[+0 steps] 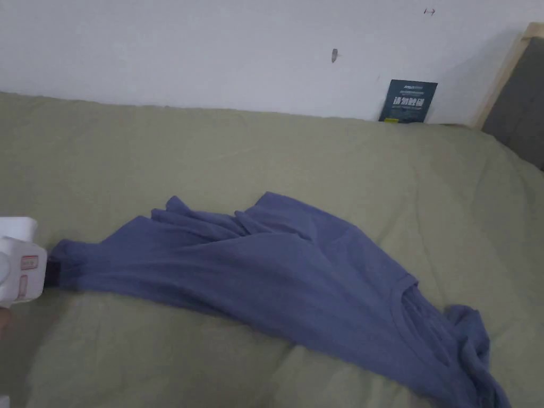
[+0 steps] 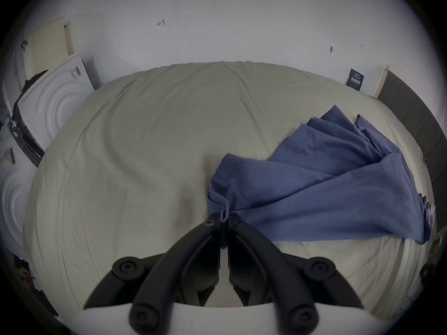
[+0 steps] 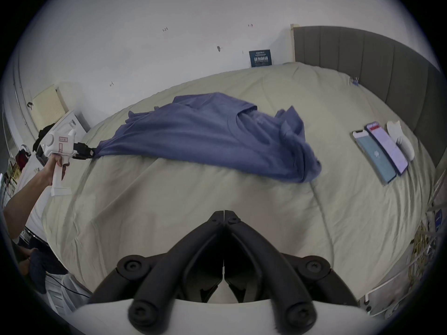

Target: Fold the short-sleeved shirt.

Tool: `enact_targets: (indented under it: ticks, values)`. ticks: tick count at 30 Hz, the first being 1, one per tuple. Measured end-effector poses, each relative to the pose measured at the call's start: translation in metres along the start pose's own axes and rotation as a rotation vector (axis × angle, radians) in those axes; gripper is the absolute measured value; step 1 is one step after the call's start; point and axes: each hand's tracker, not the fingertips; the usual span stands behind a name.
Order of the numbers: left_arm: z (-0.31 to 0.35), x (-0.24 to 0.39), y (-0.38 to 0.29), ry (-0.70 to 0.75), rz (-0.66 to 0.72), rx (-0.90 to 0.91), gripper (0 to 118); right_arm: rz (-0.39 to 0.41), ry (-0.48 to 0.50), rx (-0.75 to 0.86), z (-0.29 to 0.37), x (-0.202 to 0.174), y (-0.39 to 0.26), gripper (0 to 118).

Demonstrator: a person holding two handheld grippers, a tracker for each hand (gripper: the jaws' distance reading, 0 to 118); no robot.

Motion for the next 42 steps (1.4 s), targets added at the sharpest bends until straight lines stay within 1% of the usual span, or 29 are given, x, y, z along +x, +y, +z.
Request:
enact_targets:
  ticks: [2,4,5,7,10,11,12,13,14,15,16,18,20,21,23,24,25,26,27,28,29,30,31,32,33,35,36,37,42]
  values:
    - [0.003,0.001,0.0,0.01,-0.02,0.004,4,0.029,0.003,0.004,-0.008,0.0,0.015,0]
    - [0.006,0.0,0.0,0.007,-0.002,0.021,4,0.106,0.007,0.024,-0.02,-0.003,0.035,0]
    - [0.007,-0.001,0.001,0.002,0.005,0.023,4,0.132,-0.007,0.029,-0.028,-0.004,0.048,0]
    - [0.008,-0.001,0.003,0.004,0.007,0.03,4,0.164,0.002,0.036,-0.05,-0.005,0.079,0]
    - [0.012,0.0,0.006,0.002,0.002,0.043,4,0.176,-0.002,0.059,-0.095,-0.006,0.14,1]
    - [0.013,0.0,0.008,0.002,-0.005,0.045,4,0.192,0.014,0.049,-0.114,-0.007,0.163,22]
    - [0.013,0.0,0.009,0.004,-0.005,0.052,4,0.21,0.015,0.029,-0.133,-0.009,0.184,58]
    - [0.014,-0.001,0.011,0.001,-0.001,0.057,4,0.221,-0.005,0.014,-0.155,-0.01,0.205,98]
    - [0.015,-0.001,0.013,-0.003,0.005,0.06,4,0.232,-0.011,-0.01,-0.175,-0.011,0.22,118]
    - [0.016,-0.002,0.014,-0.004,0.006,0.062,4,0.241,-0.01,-0.062,-0.201,-0.011,0.235,118]
    - [0.017,-0.002,0.015,-0.007,0.003,0.065,4,0.235,-0.041,-0.042,-0.22,-0.018,0.245,118]
    - [0.016,0.0,0.016,-0.007,-0.012,0.069,4,0.249,-0.043,-0.131,-0.25,-0.024,0.252,118]
    - [0.013,0.001,0.018,-0.012,-0.008,0.065,4,0.259,-0.087,-0.174,-0.281,-0.03,0.249,118]
    - [0.009,0.001,0.018,-0.017,-0.009,0.057,4,0.282,-0.11,-0.194,-0.294,-0.019,0.263,118]
    - [0.003,0.003,0.017,-0.016,-0.019,0.039,4,0.331,-0.114,-0.289,-0.314,-0.021,0.254,118]
    - [-0.001,0.004,0.015,-0.017,-0.027,0.027,4,0.362,-0.132,-0.329,-0.322,-0.022,0.246,117]
    - [-0.004,0.004,0.014,-0.008,-0.027,0.028,4,0.358,-0.137,-0.3,-0.321,-0.021,0.243,114]
    - [-0.007,0.004,0.013,-0.009,-0.038,0.014,4,0.311,-0.087,-0.258,-0.314,-0.019,0.242,109]
    - [-0.008,0.004,0.012,-0.01,-0.028,0.011,4,0.25,-0.062,-0.254,-0.304,-0.019,0.244,98]
    - [-0.01,0.004,0.011,-0.011,-0.029,0.003,4,0.257,-0.066,-0.202,-0.291,-0.022,0.245,65]
    - [-0.01,0.004,0.01,-0.012,-0.027,0.001,4,0.285,-0.063,-0.169,-0.283,-0.021,0.251,1]
    - [-0.009,0.005,0.01,-0.018,-0.015,-0.007,4,0.391,-0.116,-0.099,-0.268,-0.032,0.255,0]
    - [-0.006,0.006,0.01,-0.021,-0.005,-0.009,4,0.352,-0.059,-0.122,-0.254,-0.037,0.255,0]
    - [-0.002,0.006,0.01,-0.011,0.005,0.011,4,0.352,-0.029,-0.11,-0.239,-0.042,0.257,0]
    - [0.003,0.005,0.012,-0.014,0.003,0.01,4,0.366,-0.034,-0.082,-0.219,-0.035,0.265,0]
    - [0.019,0.004,0.016,-0.024,0.024,0.028,4,0.403,-0.019,-0.02,-0.175,-0.043,0.278,0]
    - [0.03,0.005,0.017,-0.023,0.027,0.034,4,0.409,0.001,0.011,-0.149,-0.048,0.285,0]
    - [0.042,0.005,0.019,-0.026,0.039,0.054,4,0.42,-0.002,0.055,-0.12,-0.045,0.295,0]
    - [0.103,0.002,0.03,-0.039,0.06,0.132,4,0.463,0.013,0.218,0.009,-0.06,0.328,0]
